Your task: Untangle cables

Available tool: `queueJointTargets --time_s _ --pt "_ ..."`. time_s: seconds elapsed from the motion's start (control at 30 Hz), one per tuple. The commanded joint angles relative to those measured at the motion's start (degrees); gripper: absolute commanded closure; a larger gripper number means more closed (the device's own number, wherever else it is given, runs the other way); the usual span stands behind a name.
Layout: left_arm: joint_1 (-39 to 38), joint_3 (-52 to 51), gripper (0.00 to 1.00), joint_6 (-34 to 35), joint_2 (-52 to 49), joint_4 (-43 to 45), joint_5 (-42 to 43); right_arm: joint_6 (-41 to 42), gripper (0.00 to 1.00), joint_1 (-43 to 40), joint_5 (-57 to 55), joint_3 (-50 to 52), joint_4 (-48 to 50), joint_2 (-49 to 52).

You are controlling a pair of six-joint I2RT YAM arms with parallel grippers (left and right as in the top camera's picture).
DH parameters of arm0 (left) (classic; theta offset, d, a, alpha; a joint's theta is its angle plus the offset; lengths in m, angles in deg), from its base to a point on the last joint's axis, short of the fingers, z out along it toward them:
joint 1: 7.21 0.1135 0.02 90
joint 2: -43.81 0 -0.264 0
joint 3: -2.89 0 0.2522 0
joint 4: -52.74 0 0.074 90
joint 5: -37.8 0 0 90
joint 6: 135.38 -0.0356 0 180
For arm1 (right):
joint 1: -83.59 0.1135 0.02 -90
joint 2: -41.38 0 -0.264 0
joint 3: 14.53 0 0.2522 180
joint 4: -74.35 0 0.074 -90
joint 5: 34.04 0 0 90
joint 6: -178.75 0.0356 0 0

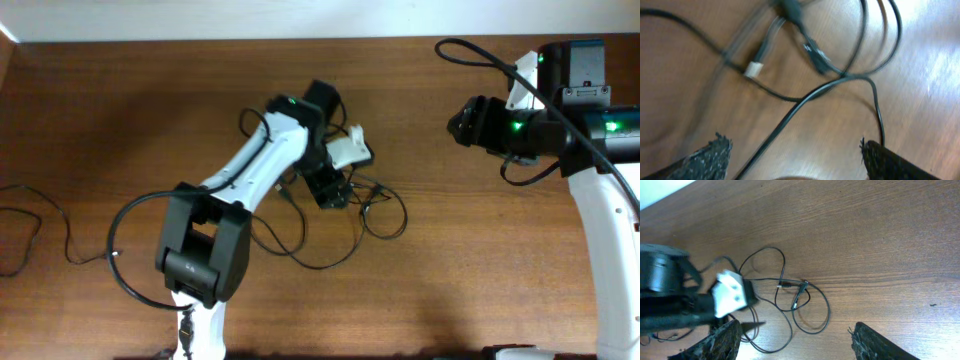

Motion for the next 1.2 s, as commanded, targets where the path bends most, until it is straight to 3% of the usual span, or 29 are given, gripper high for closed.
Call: queueJointTargets --time_s 0.0,0.03,0.1,0.17,0.2,0.37,0.5,0.57,0.77,1.0,1.17 --pt "-0.9 -6.8 0.15 -4.3 0.9 7.7 1.4 -0.8 0.28 -0.2 -0.5 -0.1 -0.2 0.2" --pt "-0.9 -7.6 0.17 -4.3 0.9 8.8 1.4 -0.8 0.28 -0.2 -0.5 0.0 -0.2 0.2" --pt "-0.8 -7.9 0.37 -4.3 0.9 9.9 0.1 -0.8 0.28 -0.2 -0.5 0.0 -0.4 0.2" --pt "-0.8 -7.8 0.85 -3.1 1.0 10.5 -4.4 -0.8 0.28 -0.2 -0.5 0.0 -0.4 0.2" --pt "-0.8 -7.0 1.00 -1.0 1.0 10.5 -7.5 -0.8 0.28 -0.2 -0.5 0.0 -0.4 0.2" --pt "-0.8 8.2 1.00 7.9 4.9 2.8 -11.0 -0.8 0.28 -0.2 -0.5 0.0 -0.3 0.2" --pt "-0.8 25.0 1.00 24.4 12.1 -3.5 -11.1 -1.6 0.28 -0.2 -0.5 0.0 -0.4 0.2" --pt "-0.8 28.7 1.00 26.1 17.2 -3.8 -11.0 -1.9 0.28 -0.2 -0.5 0.0 -0.3 0.2" --pt "-0.8 29.0 1.00 30.9 31.0 4.0 -10.8 -1.9 0.28 -0.2 -0.4 0.0 -1.1 2.8" --pt "-0.8 29.0 1.00 39.5 37.0 15.7 -16.7 -2.3 0.27 -0.2 -0.3 0.0 -1.9 3.8" --pt "3.6 29.0 1.00 39.4 37.2 17.9 -33.8 -3.0 0.27 -0.2 -0.3 0.0 -2.1 3.8"
